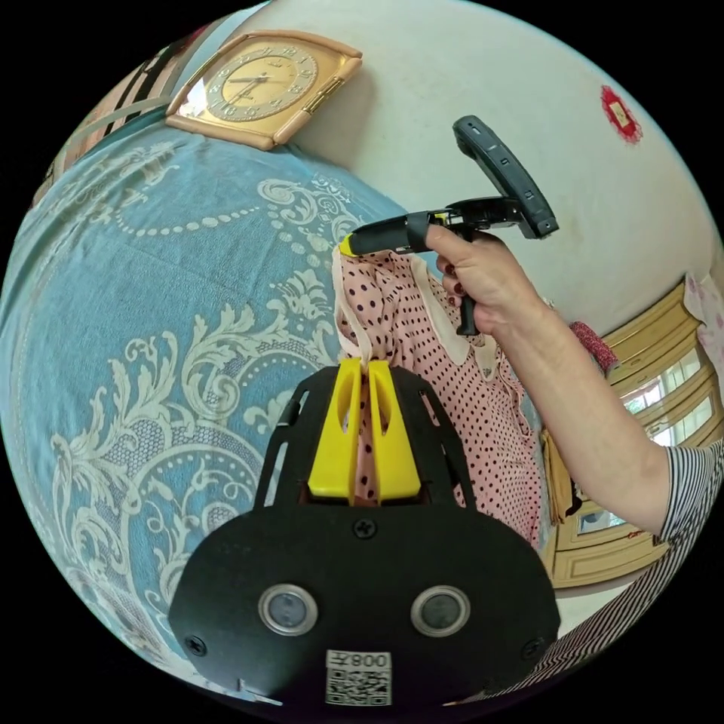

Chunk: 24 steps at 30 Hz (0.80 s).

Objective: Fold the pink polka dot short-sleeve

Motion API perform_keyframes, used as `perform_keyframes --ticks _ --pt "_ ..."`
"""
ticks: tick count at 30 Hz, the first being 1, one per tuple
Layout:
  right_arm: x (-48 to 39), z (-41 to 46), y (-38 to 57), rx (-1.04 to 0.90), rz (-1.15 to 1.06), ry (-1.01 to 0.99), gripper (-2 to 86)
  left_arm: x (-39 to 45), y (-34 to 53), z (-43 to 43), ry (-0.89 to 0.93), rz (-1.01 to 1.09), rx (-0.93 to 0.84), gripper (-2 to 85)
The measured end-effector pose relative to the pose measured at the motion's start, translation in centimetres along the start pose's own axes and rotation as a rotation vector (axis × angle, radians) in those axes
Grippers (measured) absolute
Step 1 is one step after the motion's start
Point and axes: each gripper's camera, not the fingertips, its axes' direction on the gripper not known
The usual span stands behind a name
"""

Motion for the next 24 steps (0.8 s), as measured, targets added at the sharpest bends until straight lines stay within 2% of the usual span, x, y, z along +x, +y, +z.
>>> perform_keyframes --ticks 5,10,14,18,24 --pt "6.2 -3.3 2.6 0.166 0.092 -0.269 2.1 7.2 0.1 -1.8 -0.114 0.201 0.051 1.7" --pt "13.1 -3.5 7.1 0.176 0.19 -0.422 2.2 15.4 0.8 -0.9 -0.277 0.473 0.007 1.7" --pt "16.2 -2.4 9.5 0.134 0.252 -0.423 2.2 21.8 2.2 1.4 -0.403 0.687 -0.078 1.7" --pt "17.8 -3.0 11.2 0.155 0.291 -0.407 1.9 26.0 3.1 3.6 -0.473 0.795 -0.155 1.8" --pt "12.4 -6.2 9.4 0.221 0.106 -0.309 1.3 31.1 3.9 5.9 -0.54 0.902 -0.237 2.1"
